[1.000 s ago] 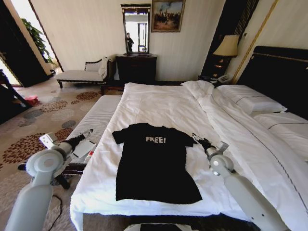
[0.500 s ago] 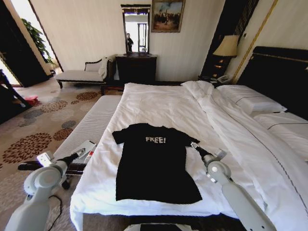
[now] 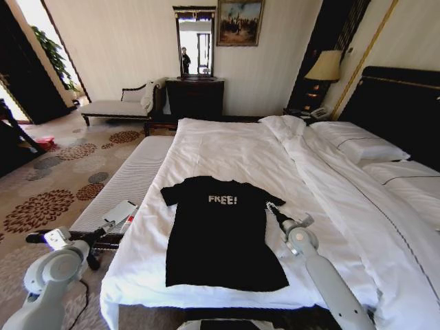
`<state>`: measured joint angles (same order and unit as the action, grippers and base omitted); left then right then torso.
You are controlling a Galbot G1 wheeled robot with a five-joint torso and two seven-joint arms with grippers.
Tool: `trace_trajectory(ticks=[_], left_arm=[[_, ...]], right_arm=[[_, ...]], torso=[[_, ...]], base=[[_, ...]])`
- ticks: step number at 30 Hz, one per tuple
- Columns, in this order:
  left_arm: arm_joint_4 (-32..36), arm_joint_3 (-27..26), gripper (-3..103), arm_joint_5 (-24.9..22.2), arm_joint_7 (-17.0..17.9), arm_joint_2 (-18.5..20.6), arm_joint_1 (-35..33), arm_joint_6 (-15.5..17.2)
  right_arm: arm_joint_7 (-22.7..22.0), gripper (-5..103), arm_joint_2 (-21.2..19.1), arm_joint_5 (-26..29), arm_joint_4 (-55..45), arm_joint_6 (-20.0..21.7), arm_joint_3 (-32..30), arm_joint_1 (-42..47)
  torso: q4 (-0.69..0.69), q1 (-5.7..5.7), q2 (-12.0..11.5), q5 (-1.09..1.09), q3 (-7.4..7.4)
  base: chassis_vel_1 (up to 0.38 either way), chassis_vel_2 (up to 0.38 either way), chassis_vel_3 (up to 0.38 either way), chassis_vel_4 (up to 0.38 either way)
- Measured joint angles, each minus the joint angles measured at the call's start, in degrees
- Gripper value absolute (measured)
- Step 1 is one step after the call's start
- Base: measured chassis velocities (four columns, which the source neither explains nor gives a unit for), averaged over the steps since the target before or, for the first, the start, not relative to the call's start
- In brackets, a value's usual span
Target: Fold the clothes on the bed.
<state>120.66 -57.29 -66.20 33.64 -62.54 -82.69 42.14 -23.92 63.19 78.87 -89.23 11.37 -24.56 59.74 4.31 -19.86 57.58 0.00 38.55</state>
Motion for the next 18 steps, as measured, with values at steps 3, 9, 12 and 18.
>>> trace_trajectory(ticks=[3, 9, 12, 18], left_arm=[[0.47, -0.01, 100, -0.18, 0.54, 0.01, 0.42, -0.01], [0.36, 0.43, 100, 0.50, 0.79, -0.31, 0.83, 0.00], [0.14, 0.51, 100, 0.87, 0.78, -0.42, 0.90, -0.01], [0.05, 0.59, 100, 1.52, 0.69, -0.69, 0.85, -0.01]], right_arm=[[0.64, 87, 0.94, -0.22, 2.40, -0.15, -0.06, -0.95], [1.58, 60, 1.39, -0.43, 2.86, -0.52, -0.11, -1.01], [1.71, 54, 1.70, -0.55, 2.89, -0.68, -0.06, -1.15], [1.95, 33, 1.54, -1.11, 2.92, -0.99, -0.04, -1.21]], torso=[[0.00, 0.00, 0.00, 0.00, 0.00], [0.01, 0.00, 0.00, 0.01, 0.00], [0.00, 0.00, 0.00, 0.01, 0.00], [-0.01, 0.00, -0.01, 0.01, 0.00]], base=[[0.000, 0.000, 0.000, 0.000], [0.000, 0.000, 0.000, 0.000], [0.000, 0.000, 0.000, 0.000], [0.000, 0.000, 0.000, 0.000]])
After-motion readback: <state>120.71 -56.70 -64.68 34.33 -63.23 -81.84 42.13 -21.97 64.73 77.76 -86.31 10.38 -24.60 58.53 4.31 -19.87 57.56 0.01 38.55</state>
